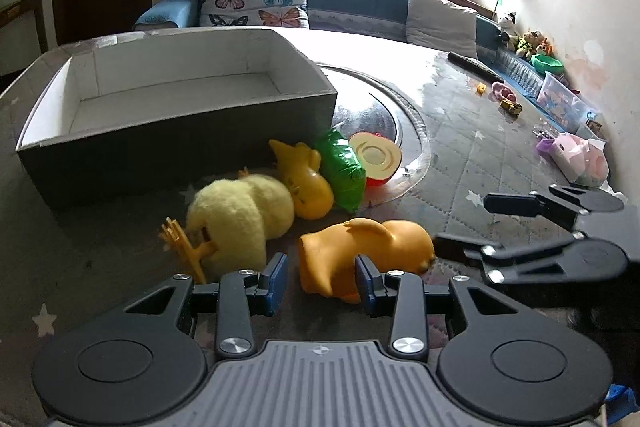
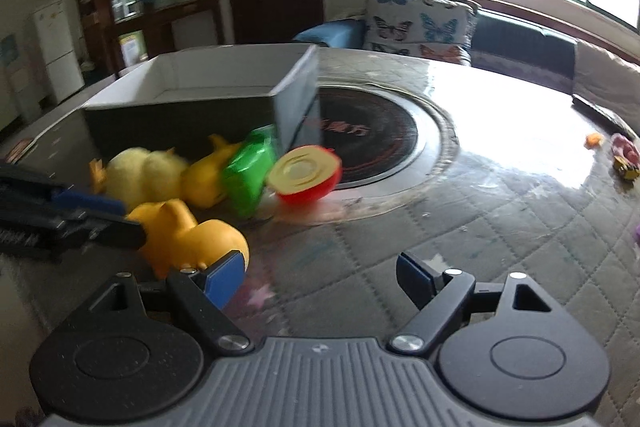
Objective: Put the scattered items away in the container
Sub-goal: 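Close the left gripper on the orange rubber duck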
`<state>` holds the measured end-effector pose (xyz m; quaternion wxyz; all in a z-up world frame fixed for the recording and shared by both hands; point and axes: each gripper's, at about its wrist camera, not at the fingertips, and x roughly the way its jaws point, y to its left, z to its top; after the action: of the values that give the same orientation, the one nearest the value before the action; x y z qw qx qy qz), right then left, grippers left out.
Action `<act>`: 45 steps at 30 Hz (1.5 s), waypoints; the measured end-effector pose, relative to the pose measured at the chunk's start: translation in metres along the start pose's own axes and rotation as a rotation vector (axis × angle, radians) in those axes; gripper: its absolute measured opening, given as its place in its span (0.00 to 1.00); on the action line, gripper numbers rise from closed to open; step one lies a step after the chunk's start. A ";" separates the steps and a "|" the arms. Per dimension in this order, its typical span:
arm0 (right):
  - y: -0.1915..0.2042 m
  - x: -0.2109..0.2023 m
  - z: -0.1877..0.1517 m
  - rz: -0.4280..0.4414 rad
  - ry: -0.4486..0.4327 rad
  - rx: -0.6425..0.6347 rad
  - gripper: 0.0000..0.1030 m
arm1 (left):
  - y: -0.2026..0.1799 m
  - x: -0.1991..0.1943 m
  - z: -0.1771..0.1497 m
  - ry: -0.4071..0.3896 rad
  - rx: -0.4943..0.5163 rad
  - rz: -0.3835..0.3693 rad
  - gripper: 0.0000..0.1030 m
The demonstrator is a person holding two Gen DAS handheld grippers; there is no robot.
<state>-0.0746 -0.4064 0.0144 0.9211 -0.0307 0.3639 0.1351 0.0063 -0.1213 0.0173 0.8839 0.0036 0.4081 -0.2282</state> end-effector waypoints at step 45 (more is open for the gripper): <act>0.062 0.018 0.001 0.166 -0.004 -0.245 0.56 | 0.036 0.007 0.002 -0.032 -0.130 -0.181 0.35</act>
<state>-0.0780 -0.3429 0.0057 0.8967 -0.1125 0.3443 0.2543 0.0263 -0.0923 0.0066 0.8644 -0.0942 0.4067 -0.2803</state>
